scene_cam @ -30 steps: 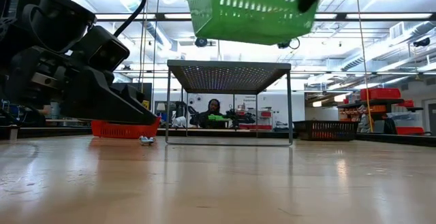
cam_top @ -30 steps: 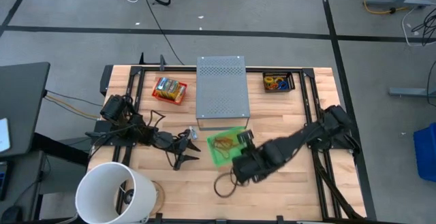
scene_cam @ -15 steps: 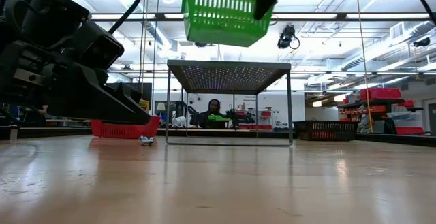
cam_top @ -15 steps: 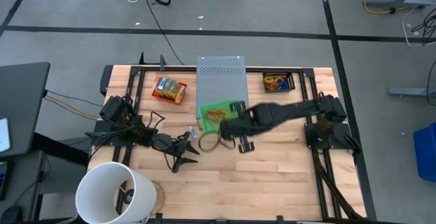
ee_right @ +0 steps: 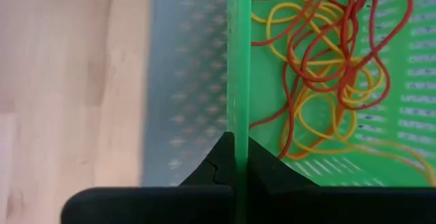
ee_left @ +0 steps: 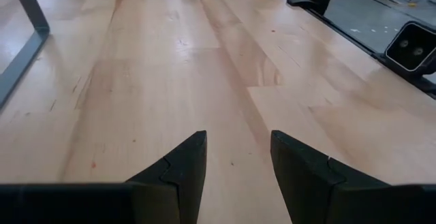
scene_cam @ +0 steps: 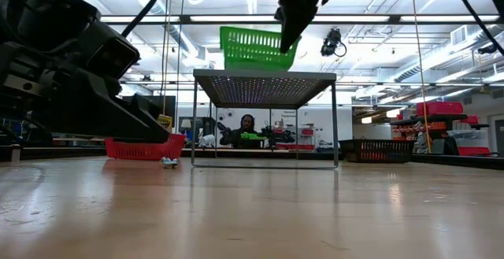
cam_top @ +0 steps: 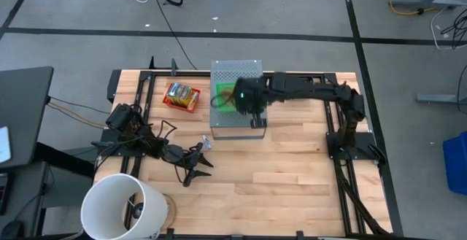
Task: Pick & Place Office Desk Supplies
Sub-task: Put the green basket on the shelf
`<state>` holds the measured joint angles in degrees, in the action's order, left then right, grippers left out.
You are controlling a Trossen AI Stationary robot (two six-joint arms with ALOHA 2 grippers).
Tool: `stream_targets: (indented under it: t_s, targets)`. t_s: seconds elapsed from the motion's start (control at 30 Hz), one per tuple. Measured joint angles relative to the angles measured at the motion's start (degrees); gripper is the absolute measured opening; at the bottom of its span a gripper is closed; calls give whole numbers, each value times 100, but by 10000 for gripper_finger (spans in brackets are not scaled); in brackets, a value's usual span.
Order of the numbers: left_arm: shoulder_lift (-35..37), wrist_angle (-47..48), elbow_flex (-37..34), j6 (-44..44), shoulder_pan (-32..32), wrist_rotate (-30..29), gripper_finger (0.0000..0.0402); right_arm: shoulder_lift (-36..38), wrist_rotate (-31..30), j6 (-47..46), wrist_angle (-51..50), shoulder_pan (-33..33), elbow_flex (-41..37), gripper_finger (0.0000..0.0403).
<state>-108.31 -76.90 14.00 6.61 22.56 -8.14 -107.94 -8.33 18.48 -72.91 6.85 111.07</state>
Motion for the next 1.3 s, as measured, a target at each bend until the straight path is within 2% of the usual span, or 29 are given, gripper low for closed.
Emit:
stream_targets:
  t_s: [0.17,0.43,0.53,0.87,1.3]
  targets:
    - [0,0,0,26,38,-100,169,0,413,497,331,597,0,1]
    - [0,-2,0,79,38,-100,169,0,455,999,638,1393,-74,1]
    - [0,-4,0,105,38,-100,169,-42,657,1166,683,1602,-83,1]
    - [2,-179,11,153,38,-85,169,-360,882,1649,915,1899,-87,1]
    - [4,-175,28,177,38,-81,169,-457,509,1840,870,1970,-87,5]
